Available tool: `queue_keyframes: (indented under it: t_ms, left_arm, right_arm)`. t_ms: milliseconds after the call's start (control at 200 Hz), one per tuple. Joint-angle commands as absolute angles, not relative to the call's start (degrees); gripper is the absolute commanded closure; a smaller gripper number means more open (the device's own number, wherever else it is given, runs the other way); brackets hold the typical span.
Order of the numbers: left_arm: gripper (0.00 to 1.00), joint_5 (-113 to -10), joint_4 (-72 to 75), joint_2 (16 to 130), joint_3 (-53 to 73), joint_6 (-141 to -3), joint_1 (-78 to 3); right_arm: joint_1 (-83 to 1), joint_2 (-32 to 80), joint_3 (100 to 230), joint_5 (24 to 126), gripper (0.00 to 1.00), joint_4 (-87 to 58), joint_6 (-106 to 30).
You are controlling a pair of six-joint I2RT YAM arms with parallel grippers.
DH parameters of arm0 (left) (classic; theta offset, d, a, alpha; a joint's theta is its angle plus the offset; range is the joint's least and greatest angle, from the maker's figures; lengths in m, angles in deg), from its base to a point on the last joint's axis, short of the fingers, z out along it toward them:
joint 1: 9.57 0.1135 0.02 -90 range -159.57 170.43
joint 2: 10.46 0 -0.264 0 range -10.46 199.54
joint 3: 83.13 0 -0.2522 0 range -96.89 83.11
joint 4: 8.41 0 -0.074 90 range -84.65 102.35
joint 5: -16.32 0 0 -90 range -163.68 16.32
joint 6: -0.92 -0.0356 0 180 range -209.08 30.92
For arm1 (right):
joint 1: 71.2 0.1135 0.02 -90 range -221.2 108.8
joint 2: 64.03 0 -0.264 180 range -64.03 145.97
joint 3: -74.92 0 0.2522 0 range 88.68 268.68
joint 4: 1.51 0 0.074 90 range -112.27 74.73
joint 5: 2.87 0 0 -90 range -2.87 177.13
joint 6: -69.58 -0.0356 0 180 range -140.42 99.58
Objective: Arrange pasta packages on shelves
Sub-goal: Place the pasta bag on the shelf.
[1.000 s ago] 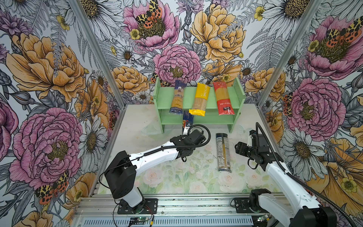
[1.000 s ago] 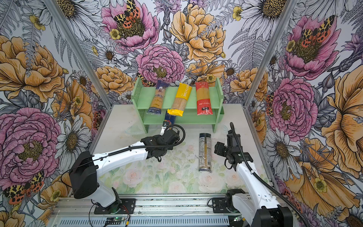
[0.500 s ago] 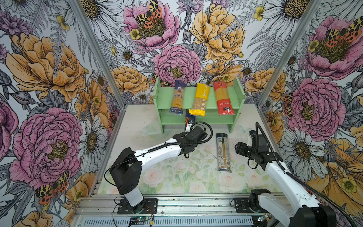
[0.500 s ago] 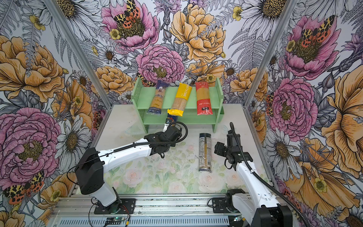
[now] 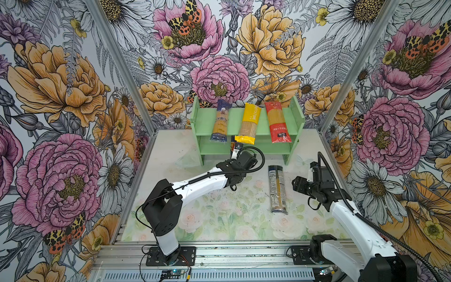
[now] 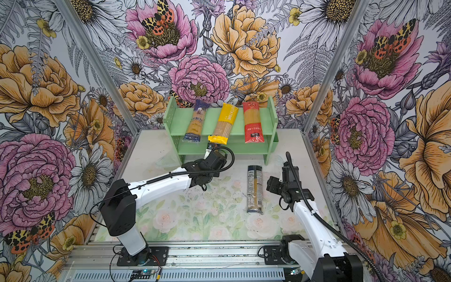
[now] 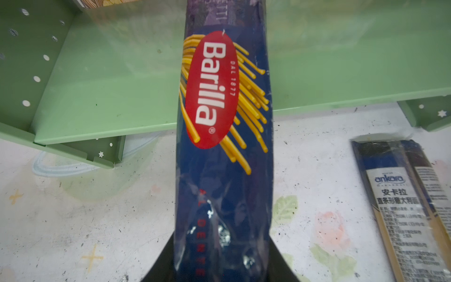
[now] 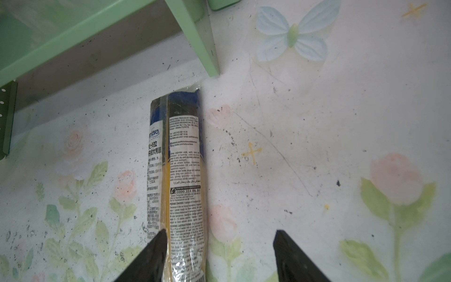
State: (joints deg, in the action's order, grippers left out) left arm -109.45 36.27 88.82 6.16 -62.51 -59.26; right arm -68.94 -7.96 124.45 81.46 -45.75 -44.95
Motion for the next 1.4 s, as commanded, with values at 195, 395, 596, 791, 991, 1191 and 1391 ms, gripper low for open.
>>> queue_keyframes:
  t_ms: [195, 395, 596, 791, 991, 1191, 1391]
  left_arm:
    - [0.72, -111.4, 29.4, 88.4, 3.0, -62.9, -58.1]
    - [0.71, -111.2, 29.5, 89.6, 1.8, -62.7, -57.5]
    - [0.70, -111.7, 29.4, 90.5, 0.8, -62.4, -57.1]
    - [0.62, -111.5, 29.4, 90.7, 0.7, -62.0, -56.9]
    - [0.43, -112.2, 29.4, 89.5, 2.1, -61.5, -57.1]
    - [0.46, -112.5, 29.4, 88.0, 2.9, -61.7, -57.4]
    - [0.45, -113.5, 29.4, 85.8, 4.6, -61.7, -57.9]
  right_arm:
    - [-69.3, -7.2, 125.0, 82.4, 0.29, -44.5, -45.0]
    - [-69.3, -7.0, 125.0, 82.5, 0.29, -44.5, -44.9]
    - [-69.4, -6.9, 125.0, 82.4, 0.29, -44.5, -44.8]
    - [-69.4, -6.6, 125.0, 82.3, 0.29, -44.5, -44.7]
    - [-69.5, -6.6, 125.1, 82.3, 0.29, -44.5, -44.7]
    - [-69.4, -6.9, 125.1, 82.2, 0.28, -44.5, -44.8]
    - [-69.4, -6.9, 125.2, 81.9, 0.27, -44.5, -44.9]
